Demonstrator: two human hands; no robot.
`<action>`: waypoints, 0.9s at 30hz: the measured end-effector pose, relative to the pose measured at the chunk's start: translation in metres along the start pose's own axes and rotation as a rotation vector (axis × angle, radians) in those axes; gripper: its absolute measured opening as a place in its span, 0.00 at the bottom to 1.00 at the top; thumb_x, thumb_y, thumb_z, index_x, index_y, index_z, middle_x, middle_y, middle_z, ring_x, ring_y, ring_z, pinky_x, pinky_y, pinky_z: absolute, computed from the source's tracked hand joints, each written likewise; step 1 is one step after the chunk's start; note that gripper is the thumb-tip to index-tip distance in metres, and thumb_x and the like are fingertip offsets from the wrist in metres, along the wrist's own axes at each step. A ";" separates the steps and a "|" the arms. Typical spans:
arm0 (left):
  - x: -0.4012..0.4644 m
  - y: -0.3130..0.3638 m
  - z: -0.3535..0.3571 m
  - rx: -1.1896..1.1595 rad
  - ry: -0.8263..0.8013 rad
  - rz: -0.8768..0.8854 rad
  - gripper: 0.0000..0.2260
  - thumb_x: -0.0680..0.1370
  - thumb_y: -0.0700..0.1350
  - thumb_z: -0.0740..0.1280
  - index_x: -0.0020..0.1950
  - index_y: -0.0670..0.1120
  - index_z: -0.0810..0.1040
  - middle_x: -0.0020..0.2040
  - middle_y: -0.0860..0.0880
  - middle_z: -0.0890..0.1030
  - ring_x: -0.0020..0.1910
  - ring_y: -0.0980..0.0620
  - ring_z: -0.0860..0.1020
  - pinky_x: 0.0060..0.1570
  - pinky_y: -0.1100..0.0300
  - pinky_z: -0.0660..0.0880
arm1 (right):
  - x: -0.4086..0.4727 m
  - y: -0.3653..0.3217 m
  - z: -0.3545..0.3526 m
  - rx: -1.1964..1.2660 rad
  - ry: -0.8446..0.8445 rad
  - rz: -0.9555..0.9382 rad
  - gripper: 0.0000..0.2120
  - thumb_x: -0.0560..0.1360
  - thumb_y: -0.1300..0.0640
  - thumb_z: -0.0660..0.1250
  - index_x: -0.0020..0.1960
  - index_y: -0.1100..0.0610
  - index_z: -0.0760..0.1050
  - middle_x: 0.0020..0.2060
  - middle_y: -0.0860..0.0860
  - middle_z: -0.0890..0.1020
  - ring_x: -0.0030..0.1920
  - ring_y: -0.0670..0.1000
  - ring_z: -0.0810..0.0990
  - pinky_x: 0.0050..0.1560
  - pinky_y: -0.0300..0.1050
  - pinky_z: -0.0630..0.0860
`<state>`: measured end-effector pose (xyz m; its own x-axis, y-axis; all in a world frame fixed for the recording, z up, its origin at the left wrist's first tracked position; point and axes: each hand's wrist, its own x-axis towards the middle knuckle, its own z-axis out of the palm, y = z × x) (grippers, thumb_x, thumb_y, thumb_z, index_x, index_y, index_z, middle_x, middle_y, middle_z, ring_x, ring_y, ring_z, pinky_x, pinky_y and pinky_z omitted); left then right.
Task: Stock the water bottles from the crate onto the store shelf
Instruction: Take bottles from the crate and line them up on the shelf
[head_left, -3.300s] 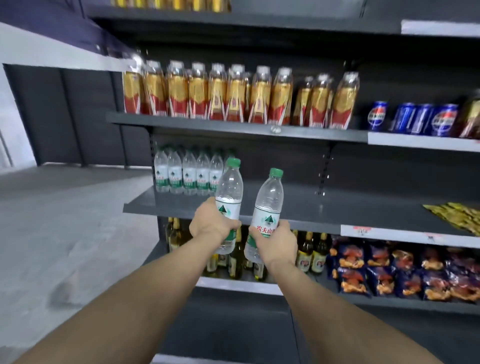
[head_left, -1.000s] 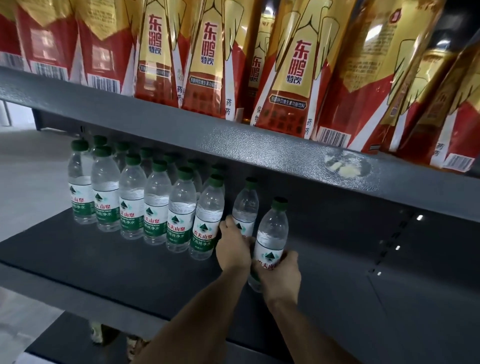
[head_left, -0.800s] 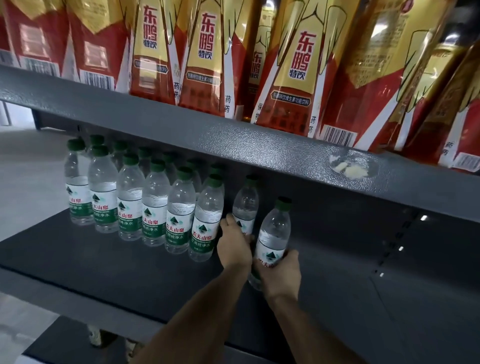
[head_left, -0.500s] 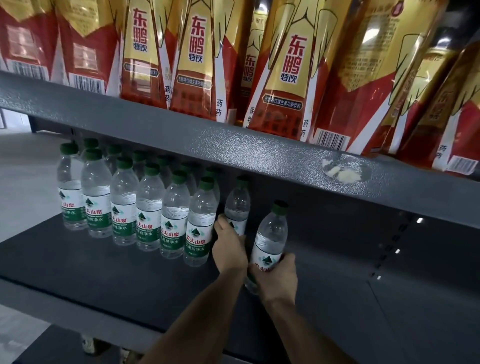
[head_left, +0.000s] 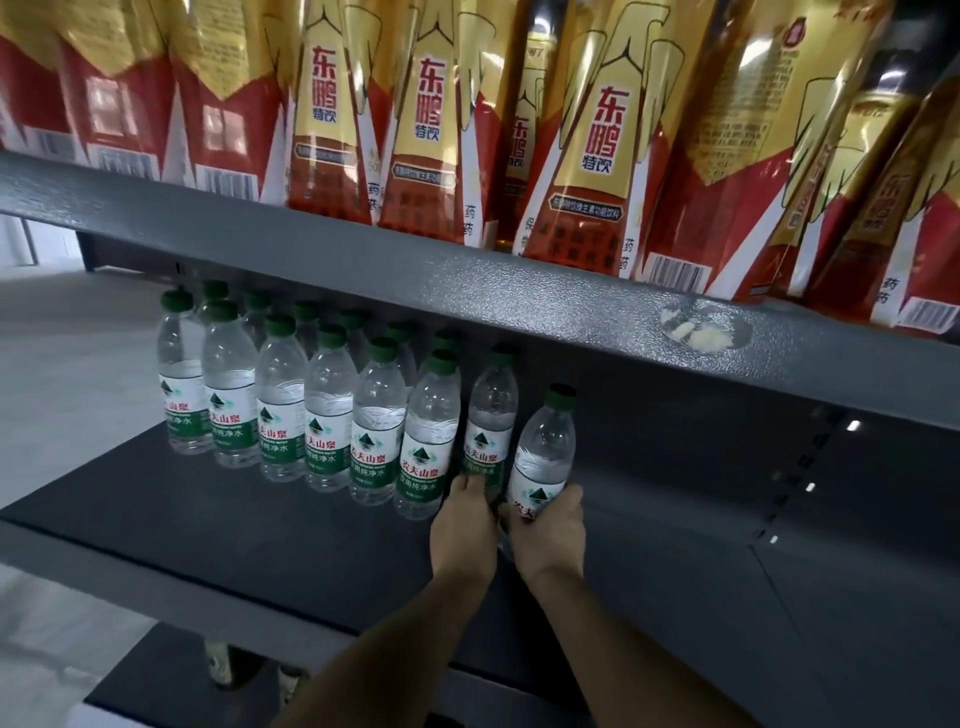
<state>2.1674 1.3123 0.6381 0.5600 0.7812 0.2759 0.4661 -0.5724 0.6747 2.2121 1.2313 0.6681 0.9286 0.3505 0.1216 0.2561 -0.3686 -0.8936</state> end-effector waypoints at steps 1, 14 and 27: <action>0.000 -0.004 -0.007 0.019 -0.018 0.014 0.12 0.79 0.39 0.60 0.61 0.45 0.75 0.59 0.46 0.75 0.54 0.43 0.78 0.47 0.51 0.74 | -0.002 -0.003 0.005 -0.016 -0.029 -0.003 0.28 0.68 0.60 0.76 0.61 0.59 0.64 0.59 0.57 0.74 0.59 0.58 0.76 0.57 0.50 0.76; 0.014 -0.036 -0.046 0.078 -0.015 0.021 0.08 0.76 0.41 0.63 0.50 0.50 0.79 0.45 0.49 0.83 0.45 0.46 0.82 0.37 0.59 0.69 | -0.002 -0.017 0.038 -0.149 -0.106 0.058 0.27 0.67 0.56 0.77 0.62 0.54 0.69 0.53 0.55 0.82 0.55 0.57 0.80 0.48 0.42 0.74; 0.017 -0.037 -0.051 0.087 -0.027 0.021 0.08 0.73 0.49 0.69 0.41 0.49 0.73 0.34 0.52 0.74 0.35 0.48 0.73 0.33 0.59 0.65 | 0.011 -0.007 0.063 -0.171 -0.206 0.024 0.34 0.72 0.54 0.73 0.73 0.52 0.62 0.58 0.55 0.81 0.58 0.58 0.79 0.48 0.42 0.68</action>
<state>2.1248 1.3598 0.6532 0.5881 0.7625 0.2696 0.5114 -0.6088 0.6065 2.2031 1.2921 0.6487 0.8653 0.5013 -0.0048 0.2925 -0.5126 -0.8073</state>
